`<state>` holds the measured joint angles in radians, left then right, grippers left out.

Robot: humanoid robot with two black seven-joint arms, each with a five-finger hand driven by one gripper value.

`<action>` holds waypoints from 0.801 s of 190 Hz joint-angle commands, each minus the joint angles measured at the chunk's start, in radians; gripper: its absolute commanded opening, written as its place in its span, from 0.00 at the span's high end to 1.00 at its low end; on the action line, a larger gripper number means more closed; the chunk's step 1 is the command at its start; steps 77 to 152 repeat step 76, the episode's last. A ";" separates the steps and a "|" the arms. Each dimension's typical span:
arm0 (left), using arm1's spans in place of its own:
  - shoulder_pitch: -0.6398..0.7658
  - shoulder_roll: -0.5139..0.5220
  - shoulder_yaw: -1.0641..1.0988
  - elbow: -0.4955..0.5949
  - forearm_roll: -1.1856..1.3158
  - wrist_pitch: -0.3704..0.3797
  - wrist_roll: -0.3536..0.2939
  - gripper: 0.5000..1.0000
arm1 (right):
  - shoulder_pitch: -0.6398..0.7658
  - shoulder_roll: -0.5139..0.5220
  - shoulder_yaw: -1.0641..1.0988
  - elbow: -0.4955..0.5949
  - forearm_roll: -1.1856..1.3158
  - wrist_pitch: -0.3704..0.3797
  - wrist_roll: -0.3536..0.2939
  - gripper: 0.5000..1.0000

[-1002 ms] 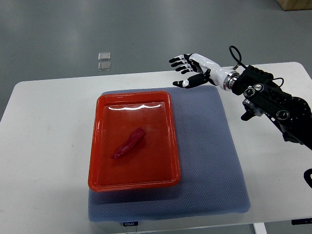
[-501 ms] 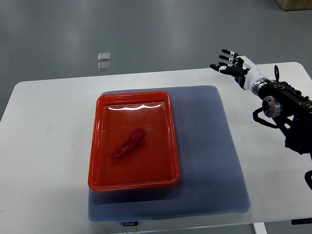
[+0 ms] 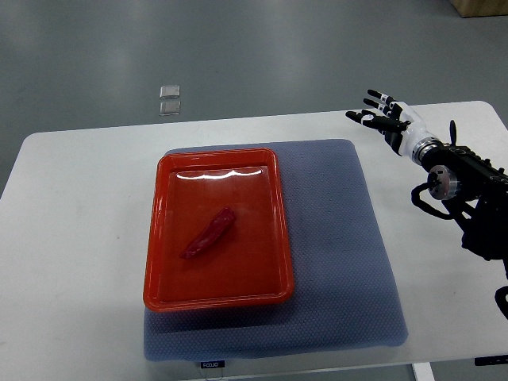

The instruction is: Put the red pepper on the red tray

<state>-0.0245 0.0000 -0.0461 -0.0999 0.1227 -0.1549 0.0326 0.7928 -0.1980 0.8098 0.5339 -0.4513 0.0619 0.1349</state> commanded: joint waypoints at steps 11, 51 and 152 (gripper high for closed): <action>0.000 0.000 0.000 -0.001 0.000 0.000 0.000 0.00 | -0.001 0.006 0.009 0.001 0.000 -0.001 0.003 0.17; 0.000 0.000 0.000 -0.001 0.000 0.002 0.000 0.00 | -0.035 0.081 0.204 0.005 -0.018 0.001 0.002 0.17; 0.000 0.000 0.000 0.000 0.000 0.000 0.001 0.00 | -0.046 0.098 0.221 0.009 -0.018 0.002 0.006 0.17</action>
